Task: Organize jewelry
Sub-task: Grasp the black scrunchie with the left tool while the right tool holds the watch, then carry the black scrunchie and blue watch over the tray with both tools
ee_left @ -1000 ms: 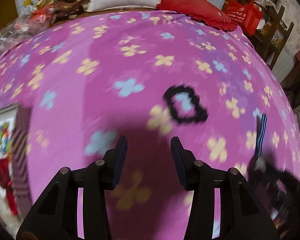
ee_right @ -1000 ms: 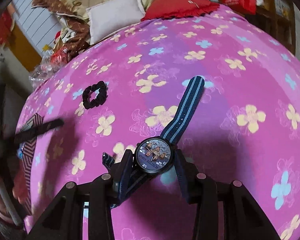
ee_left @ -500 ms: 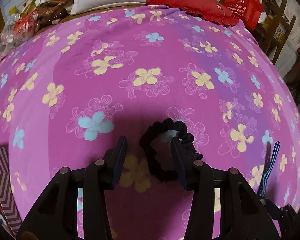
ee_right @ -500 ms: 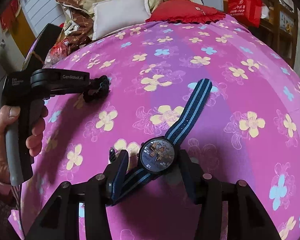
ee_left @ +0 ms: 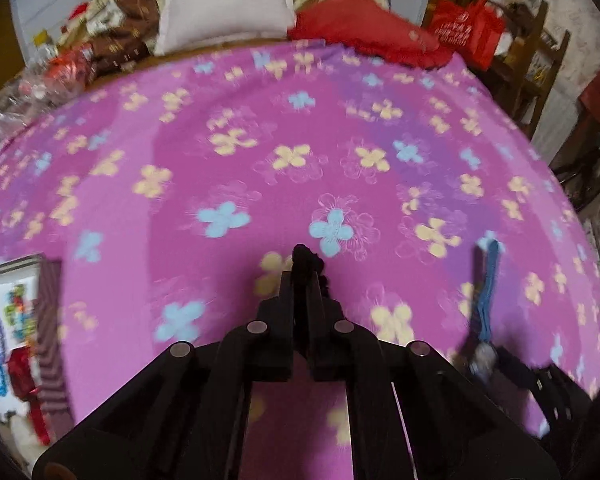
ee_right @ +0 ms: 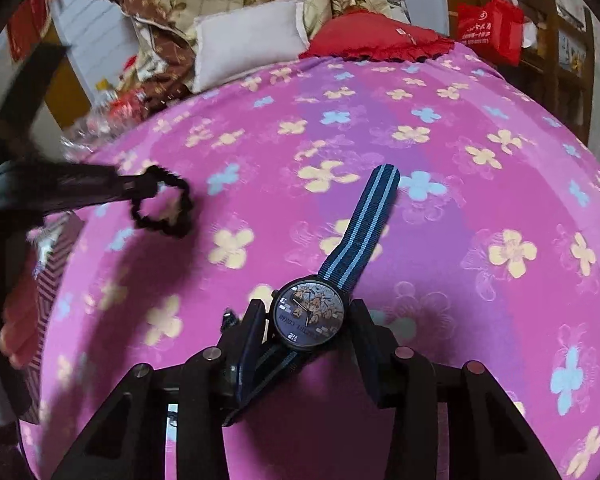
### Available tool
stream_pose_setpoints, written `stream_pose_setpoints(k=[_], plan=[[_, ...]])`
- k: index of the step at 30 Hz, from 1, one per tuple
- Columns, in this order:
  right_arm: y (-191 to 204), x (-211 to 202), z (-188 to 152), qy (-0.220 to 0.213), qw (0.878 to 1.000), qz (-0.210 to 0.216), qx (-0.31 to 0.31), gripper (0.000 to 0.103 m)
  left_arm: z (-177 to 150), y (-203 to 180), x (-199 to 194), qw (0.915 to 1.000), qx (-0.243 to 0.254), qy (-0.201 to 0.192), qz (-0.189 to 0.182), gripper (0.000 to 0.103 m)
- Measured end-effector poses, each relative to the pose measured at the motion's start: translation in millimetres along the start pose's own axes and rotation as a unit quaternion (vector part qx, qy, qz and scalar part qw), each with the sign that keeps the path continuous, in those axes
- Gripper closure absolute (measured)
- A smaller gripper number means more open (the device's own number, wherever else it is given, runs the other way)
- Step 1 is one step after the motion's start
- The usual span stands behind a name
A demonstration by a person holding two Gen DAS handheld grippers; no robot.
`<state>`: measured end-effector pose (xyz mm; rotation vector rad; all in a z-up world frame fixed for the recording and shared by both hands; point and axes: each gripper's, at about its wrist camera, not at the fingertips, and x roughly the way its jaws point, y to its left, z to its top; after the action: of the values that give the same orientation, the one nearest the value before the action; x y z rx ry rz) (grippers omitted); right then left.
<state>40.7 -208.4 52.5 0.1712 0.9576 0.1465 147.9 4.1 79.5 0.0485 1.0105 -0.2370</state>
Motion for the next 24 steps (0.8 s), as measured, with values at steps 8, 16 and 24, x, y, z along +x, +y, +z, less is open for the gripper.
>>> stream_pose_setpoints(k=[8,16,24], plan=[[44,-29,-14,-0.025,0.997,-0.05,-0.057,0.062,-55,36,-113,0.9969,-0.005,-0.077,0.015,0.1],[99,-73,-32,-0.083,0.98,-0.105,-0.144,0.062,-117,55,-178,0.989,-0.008,-0.126,0.077,0.1],[112,-94,-55,-0.076,0.979,-0.125,-0.143,0.062,-156,71,-211,0.9843,-0.045,-0.143,0.094,0.1]])
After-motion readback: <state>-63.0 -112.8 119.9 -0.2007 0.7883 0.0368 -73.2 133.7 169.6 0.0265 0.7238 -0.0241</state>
